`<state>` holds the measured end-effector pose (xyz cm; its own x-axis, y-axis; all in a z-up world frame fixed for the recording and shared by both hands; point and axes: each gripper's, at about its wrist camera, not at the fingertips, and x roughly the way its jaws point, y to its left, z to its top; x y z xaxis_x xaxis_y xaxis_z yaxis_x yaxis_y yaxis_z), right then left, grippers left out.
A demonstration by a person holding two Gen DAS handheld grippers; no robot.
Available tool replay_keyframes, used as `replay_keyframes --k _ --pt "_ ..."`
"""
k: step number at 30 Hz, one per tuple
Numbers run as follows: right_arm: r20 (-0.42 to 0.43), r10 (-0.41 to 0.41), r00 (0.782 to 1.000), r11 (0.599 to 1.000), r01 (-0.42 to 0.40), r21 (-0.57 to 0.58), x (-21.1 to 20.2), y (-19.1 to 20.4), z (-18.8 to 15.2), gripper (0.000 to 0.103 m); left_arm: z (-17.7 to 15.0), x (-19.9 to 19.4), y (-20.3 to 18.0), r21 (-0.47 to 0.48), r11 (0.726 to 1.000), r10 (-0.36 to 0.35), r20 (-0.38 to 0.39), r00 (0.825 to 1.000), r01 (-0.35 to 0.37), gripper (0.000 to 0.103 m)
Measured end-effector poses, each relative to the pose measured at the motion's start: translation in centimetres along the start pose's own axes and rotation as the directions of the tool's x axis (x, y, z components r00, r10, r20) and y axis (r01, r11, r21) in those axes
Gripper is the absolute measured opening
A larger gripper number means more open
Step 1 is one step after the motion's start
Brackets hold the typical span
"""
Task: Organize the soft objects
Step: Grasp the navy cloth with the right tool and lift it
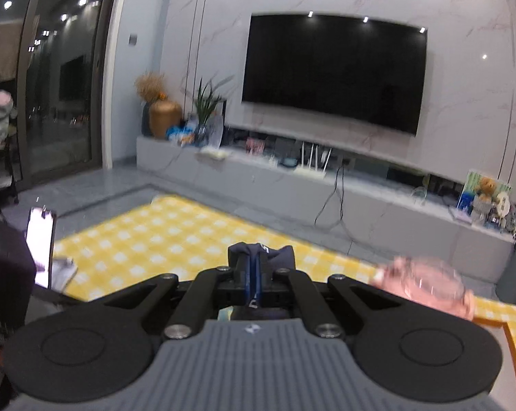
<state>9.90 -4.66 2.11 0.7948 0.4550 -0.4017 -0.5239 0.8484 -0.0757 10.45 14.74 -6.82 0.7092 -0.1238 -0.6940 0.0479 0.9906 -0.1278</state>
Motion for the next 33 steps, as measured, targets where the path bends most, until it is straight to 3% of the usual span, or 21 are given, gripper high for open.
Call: replay_keyframes --k 6,11,13,15,16,17,22,25,27,29,32,33 --pt "-0.189 0.021 0.982 1.000 -0.020 0.003 2.6 0.2 -4.8 0.000 -1.2 0.3 -0.5 -0.008 0.999 -0.040 -0.031 0.999 0.040 0.039" --pt "-0.344 -0.007 0.939 1.000 0.005 -0.007 5.0 0.2 -9.8 0.001 -2.4 1.1 -1.1 0.015 0.999 -0.047 -0.072 0.996 0.048 0.044" --pt "-0.396 -0.036 0.917 0.999 0.037 -0.007 6.0 -0.3 -11.4 0.005 -2.8 1.5 -1.3 0.010 0.999 -0.039 -0.080 0.996 0.040 0.056" --pt "-0.419 -0.049 0.907 0.998 0.056 0.004 6.5 -0.7 -12.4 0.019 -3.0 2.0 -1.3 0.002 0.999 -0.032 -0.083 0.996 0.032 0.061" --pt "-0.429 -0.050 0.902 0.998 0.059 0.007 6.8 -0.8 -12.7 0.042 -3.0 2.3 -1.3 -0.004 1.000 -0.030 -0.085 0.996 0.030 0.064" --pt "-0.435 -0.043 0.899 0.999 0.053 0.010 7.1 -0.8 -13.0 0.058 -3.1 2.6 -1.2 -0.009 1.000 -0.030 -0.090 0.996 0.029 0.066" --pt "-0.480 0.032 0.877 0.999 -0.017 0.036 8.8 -0.5 -13.8 0.071 -3.3 4.3 -0.5 -0.056 0.998 -0.022 -0.104 0.994 0.016 0.071" --pt "-0.498 0.032 0.867 0.999 -0.008 0.052 9.7 -0.4 -14.5 0.069 -3.5 4.8 0.2 -0.106 0.994 -0.032 -0.089 0.995 0.023 0.071" --pt "-0.486 0.029 0.873 0.998 0.003 0.064 10.0 -0.6 -14.7 0.062 -3.5 4.9 0.4 -0.118 0.992 -0.044 -0.085 0.995 0.034 0.071" --pt "-0.475 0.007 0.880 0.998 0.023 0.056 10.0 -0.9 -14.5 0.035 -3.6 4.9 0.6 -0.126 0.991 -0.052 -0.080 0.995 0.042 0.071" --pt "-0.485 0.002 0.875 0.999 0.018 0.037 10.1 -1.1 -13.9 0.020 -3.6 5.1 0.9 -0.147 0.988 -0.063 -0.079 0.995 0.051 0.071" --pt "-0.466 0.003 0.885 0.999 0.014 0.034 9.7 -1.0 -13.5 0.019 -3.5 5.2 1.0 -0.153 0.987 -0.065 -0.082 0.994 0.052 0.071"
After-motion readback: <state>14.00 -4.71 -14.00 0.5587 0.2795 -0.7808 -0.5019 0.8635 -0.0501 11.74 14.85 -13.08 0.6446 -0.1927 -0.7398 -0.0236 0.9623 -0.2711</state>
